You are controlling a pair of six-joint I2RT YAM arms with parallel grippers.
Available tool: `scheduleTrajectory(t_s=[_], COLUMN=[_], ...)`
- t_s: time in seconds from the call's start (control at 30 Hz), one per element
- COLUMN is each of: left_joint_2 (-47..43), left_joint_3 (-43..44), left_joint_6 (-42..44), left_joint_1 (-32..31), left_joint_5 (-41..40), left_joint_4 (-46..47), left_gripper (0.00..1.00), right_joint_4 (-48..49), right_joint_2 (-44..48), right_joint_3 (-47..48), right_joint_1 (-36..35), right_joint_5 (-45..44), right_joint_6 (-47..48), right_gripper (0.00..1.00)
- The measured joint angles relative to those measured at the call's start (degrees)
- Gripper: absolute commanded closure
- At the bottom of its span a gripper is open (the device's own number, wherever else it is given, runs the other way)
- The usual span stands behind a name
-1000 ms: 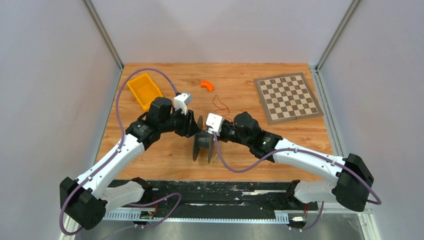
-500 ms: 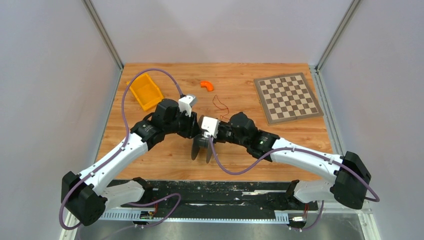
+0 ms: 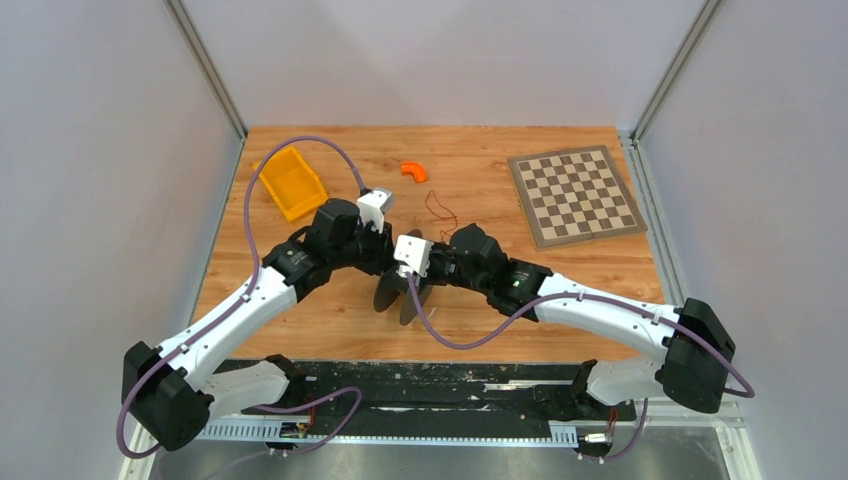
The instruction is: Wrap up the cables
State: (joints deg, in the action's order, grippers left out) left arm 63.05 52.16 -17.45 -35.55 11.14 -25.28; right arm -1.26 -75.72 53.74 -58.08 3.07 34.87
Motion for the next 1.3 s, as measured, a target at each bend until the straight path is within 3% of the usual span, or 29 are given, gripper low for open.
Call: scheduleTrajectory(t_s=[0.27,0.57,0.67,0.87,1.23,1.3], left_joint_2=[0.00,-0.70,-1.31,-2.54,-2.71,-2.45], left_joint_3=[0.00,-0.81,-1.03,-1.31,-0.94,-0.92], left_joint_6=[1.22,1.64,2.10,5.40,16.68,19.30], left_joint_1=[-0.09,-0.17,-0.22,-0.35,-0.35,-0.35], left_joint_5=[-2.08,-2.80,-2.97,-3.34,-5.27,-5.84], left_joint_4=[0.61,0.70,0.33,-0.42,-0.02,0.26], left_gripper=[0.99,1.00,1.00,1.00,1.00,0.95], right_joint_4=[-1.05,-1.07,-1.42,-3.17,-9.38,-9.44], right_joint_2=[-0.85,-1.07,-1.05,-0.72,2.10,2.01], right_joint_3=[1.51,2.75,2.91,2.91,5.68,5.90], right_joint_1=[0.02,0.07,0.57,2.91,11.82,13.40], right_joint_5=[-0.02,-1.03,-1.55,-1.05,12.26,14.86], right_joint_6=[-2.75,-6.32,-6.80,-6.01,-2.45,-1.44], right_gripper=[0.92,0.89,0.99,1.00,1.00,1.00])
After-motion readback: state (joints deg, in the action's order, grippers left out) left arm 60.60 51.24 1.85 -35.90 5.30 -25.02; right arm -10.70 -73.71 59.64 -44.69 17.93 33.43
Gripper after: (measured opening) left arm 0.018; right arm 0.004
